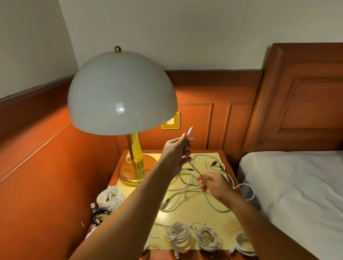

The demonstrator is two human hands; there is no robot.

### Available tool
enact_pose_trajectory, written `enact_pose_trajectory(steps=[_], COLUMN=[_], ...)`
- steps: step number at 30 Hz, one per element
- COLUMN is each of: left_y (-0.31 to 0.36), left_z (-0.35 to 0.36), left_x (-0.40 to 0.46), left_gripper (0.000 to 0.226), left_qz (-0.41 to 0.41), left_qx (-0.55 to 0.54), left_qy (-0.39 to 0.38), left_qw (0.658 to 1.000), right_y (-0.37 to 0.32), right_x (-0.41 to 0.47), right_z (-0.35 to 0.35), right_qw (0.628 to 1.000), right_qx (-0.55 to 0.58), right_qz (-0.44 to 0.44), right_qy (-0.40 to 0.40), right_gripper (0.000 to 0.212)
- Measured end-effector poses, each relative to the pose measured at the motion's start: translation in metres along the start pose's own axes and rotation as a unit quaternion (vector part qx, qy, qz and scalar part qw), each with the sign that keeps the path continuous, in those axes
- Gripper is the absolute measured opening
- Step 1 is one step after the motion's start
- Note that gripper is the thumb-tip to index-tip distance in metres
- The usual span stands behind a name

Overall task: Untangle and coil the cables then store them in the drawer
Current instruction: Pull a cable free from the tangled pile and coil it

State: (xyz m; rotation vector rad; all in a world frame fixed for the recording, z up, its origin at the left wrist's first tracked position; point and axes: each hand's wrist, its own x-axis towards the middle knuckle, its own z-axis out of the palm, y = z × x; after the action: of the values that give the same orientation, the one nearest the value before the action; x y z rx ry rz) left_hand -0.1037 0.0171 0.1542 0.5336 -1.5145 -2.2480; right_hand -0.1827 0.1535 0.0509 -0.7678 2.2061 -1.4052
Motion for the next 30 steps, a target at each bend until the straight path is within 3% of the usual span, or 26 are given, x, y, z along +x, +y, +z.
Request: enact_pose_trajectory(steps=[2, 4, 6, 11, 14, 18, 20, 23, 25, 26, 28, 30], left_y=[0.004, 0.005, 0.006, -0.006, -0.014, -0.021, -0.023, -0.022, -0.018, -0.015, -0.010, -0.010], left_z=[-0.004, -0.008, -0.008, -0.002, -0.001, -0.008, -0.011, -0.012, -0.012, -0.012, -0.012, -0.010], left_x=[-0.004, -0.008, -0.008, 0.008, 0.021, 0.037, 0.040, 0.043, 0.043, 0.043, 0.042, 0.037], left_gripper=[0.032, 0.033, 0.033, 0.031, 0.029, 0.032, 0.034, 0.027, 0.026, 0.028, 0.033, 0.033], left_qz=[0.021, 0.035, 0.036, -0.005, -0.024, -0.021, -0.026, -0.060, -0.078, -0.082, -0.078, -0.065], left_qx=[0.071, 0.132, 0.207, 0.334, 0.338, 0.219, 0.130, -0.017, -0.126, -0.167, -0.204, -0.203], left_qy=[-0.025, -0.059, -0.077, -0.062, -0.044, 0.016, 0.046, 0.083, 0.104, 0.110, 0.105, 0.077], left_qw=[0.997, 0.989, 0.975, 0.941, 0.940, 0.975, 0.990, 0.995, 0.983, 0.976, 0.970, 0.974], right_y=[-0.006, -0.019, -0.039, -0.104, -0.128, -0.119, -0.097, -0.063, -0.043, -0.036, -0.025, -0.020], right_x=[0.020, 0.042, 0.062, 0.087, 0.075, 0.046, 0.031, 0.013, 0.007, 0.008, 0.013, 0.025], right_z=[-0.011, -0.023, -0.035, -0.062, -0.064, -0.047, -0.033, -0.008, 0.006, 0.010, 0.016, 0.019], right_qw=[0.995, 0.980, 0.974, 0.955, 0.933, 0.918, 0.944, 0.988, 0.994, 0.994, 0.994, 0.994], right_qx=[-0.078, -0.188, -0.218, -0.273, -0.304, -0.329, -0.260, -0.079, -0.002, 0.025, 0.040, -0.006], right_qz=[0.043, 0.065, 0.056, -0.111, -0.191, -0.223, -0.204, -0.121, -0.047, -0.013, 0.049, 0.077], right_qy=[-0.032, -0.012, 0.023, 0.034, 0.023, 0.017, 0.004, -0.056, -0.099, -0.106, -0.094, -0.079], right_gripper=[0.033, 0.051, 0.050, 0.011, 0.014, 0.016, 0.018, 0.023, 0.022, 0.031, 0.055, 0.064])
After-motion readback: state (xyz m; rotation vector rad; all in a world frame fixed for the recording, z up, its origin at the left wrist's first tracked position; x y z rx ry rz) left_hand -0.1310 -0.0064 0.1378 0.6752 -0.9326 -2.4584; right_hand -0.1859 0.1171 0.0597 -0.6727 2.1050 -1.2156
